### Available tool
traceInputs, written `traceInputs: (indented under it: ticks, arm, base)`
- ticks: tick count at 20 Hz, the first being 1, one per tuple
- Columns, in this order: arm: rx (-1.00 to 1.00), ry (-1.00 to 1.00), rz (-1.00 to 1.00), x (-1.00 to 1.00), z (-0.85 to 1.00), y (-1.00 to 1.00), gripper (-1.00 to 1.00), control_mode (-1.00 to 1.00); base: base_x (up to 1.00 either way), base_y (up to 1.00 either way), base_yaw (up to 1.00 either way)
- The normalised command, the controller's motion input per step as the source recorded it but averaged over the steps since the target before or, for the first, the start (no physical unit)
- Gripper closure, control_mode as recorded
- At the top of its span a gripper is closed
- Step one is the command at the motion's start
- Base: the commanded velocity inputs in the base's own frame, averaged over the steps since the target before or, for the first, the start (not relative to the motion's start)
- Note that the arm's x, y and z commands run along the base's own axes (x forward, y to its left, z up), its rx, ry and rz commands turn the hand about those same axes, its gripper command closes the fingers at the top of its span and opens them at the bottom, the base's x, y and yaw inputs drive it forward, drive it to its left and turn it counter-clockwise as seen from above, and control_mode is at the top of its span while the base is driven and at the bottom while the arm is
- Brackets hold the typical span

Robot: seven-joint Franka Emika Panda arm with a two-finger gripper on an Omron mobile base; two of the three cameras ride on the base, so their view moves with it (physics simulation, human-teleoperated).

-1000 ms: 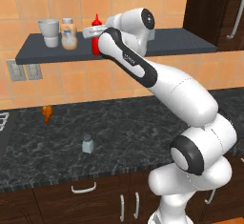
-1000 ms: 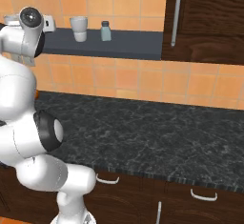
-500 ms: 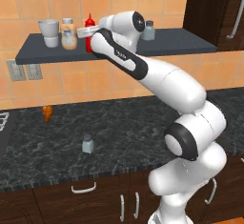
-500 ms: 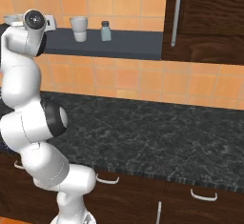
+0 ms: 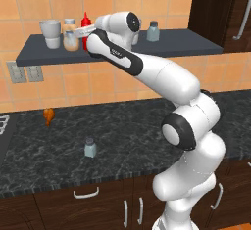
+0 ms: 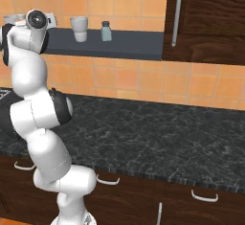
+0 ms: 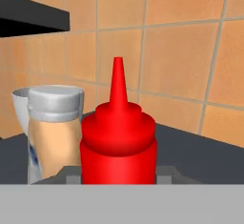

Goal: Put the shaker and condiment bottle from the counter next to their counterparts in the cabinet.

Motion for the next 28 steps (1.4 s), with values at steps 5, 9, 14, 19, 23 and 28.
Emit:
traceInputs:
  ticks: [5, 9, 14, 19, 23, 28]
  arm:
    - [0.0, -0.01, 0.03, 0.4, -0.23, 0.01, 1.0, -1.0]
    - [0.03, 0.0, 0.01, 0.4, -0.2, 0.0, -1.0, -1.0]
    - [0.03, 0.0, 0.0, 0.13, -0.21, 0.0, -1.0, -1.0]
    - [0.07, 0.0, 0.0, 0.02, -0.09, -0.05, -1.0, -1.0]
    - [0.12, 0.0, 0.0, 0.0, 0.0, -0.25, -1.0, -1.0]
    - [0.08, 0.0, 0.0, -0.08, 0.0, -0.2, -1.0, -1.0]
  base:
    - [0.0, 0.0, 0.0]
    - [0.0, 0.0, 0.0]
    - [0.0, 0.0, 0.0]
    - [0.0, 0.0, 0.0]
    - [0.0, 0.0, 0.0]
    - [0.0, 0.0, 0.0]
